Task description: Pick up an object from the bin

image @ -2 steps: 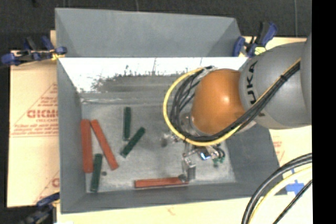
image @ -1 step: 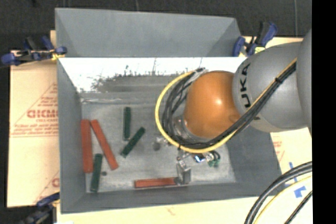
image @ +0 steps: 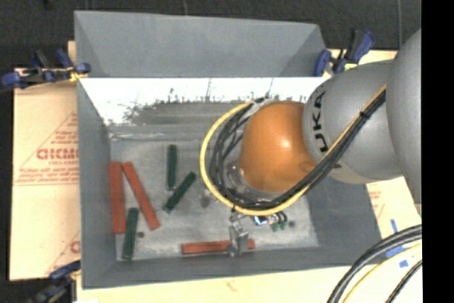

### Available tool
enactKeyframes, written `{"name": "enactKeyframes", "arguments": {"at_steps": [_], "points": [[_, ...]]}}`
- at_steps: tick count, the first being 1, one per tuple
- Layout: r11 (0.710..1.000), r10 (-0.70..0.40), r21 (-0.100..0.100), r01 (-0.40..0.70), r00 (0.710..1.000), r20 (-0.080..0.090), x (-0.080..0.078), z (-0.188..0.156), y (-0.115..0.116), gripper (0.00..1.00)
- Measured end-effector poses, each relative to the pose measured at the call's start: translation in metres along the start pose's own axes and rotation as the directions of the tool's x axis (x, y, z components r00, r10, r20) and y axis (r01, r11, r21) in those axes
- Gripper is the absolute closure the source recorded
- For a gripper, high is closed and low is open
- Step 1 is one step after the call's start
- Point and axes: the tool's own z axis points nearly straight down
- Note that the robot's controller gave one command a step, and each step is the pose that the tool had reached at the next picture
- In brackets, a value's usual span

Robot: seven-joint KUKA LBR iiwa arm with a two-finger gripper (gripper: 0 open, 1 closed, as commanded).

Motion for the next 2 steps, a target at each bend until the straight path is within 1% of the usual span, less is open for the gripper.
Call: {"name": "enactKeyframes", "arguments": {"at_steps": [1,2], "points": [[0.999,-0.050,0.000,0.050,0.999,-0.002,-0.005,0.006,0.028,0.00],[0.996,-0.088,-0.001,0.088,0.996,-0.003,-0.011,0.016,0.039,0.00]]}}
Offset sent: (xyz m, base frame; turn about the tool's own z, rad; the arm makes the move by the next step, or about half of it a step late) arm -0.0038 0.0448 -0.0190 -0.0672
